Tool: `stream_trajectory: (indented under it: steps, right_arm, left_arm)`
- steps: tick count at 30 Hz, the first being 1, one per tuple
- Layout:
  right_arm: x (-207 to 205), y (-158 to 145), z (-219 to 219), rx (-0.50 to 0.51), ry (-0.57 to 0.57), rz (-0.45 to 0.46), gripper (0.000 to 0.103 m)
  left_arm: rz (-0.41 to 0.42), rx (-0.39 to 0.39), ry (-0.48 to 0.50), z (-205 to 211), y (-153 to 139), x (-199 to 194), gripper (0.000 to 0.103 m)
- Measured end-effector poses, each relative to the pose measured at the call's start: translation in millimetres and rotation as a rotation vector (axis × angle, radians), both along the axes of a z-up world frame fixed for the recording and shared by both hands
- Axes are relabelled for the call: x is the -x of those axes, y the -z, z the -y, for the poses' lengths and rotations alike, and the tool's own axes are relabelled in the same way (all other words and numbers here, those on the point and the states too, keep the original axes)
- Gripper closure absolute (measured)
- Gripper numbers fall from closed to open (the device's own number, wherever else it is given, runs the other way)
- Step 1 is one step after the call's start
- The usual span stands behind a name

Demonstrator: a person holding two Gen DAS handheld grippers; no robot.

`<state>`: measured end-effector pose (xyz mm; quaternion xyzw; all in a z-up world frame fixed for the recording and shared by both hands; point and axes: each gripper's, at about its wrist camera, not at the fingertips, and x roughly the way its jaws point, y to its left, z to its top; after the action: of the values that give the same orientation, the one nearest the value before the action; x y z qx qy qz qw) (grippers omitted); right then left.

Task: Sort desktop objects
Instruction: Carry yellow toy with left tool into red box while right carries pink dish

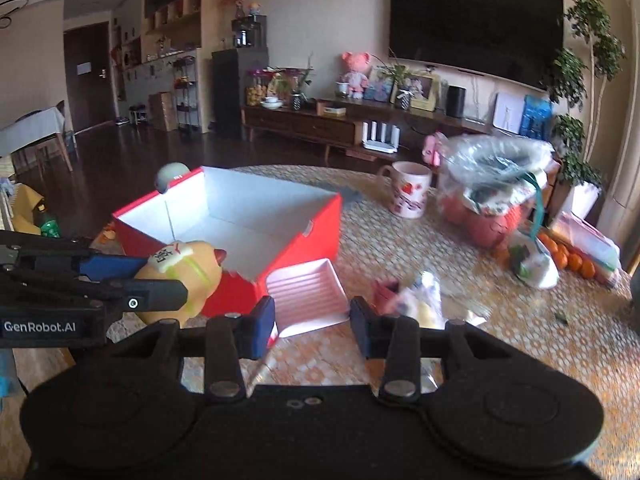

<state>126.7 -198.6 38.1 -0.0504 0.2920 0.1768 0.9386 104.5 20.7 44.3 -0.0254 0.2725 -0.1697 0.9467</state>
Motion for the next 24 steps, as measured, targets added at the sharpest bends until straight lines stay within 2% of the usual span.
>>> stream_trajectory:
  steps: [10, 19, 24]
  right_arm:
    - [-41.1, -10.9, -51.0, 0.016, -0.081, -0.015, 0.062]
    - [-76.9, -7.0, -81.7, 0.037, -0.107, -0.045, 0.062]
    - [-100.6, 5.8, -90.3, 0.043, -0.093, -0.078, 0.062]
  left_arm:
    - [0.004, -0.067, -0.085, -57.0, -17.2, -48.0, 0.064]
    - [-0.035, -0.157, -0.105, -83.4, -10.7, -109.9, 0.064]
    - [-0.091, -0.214, -0.085, -88.2, 1.0, -149.6, 0.064]
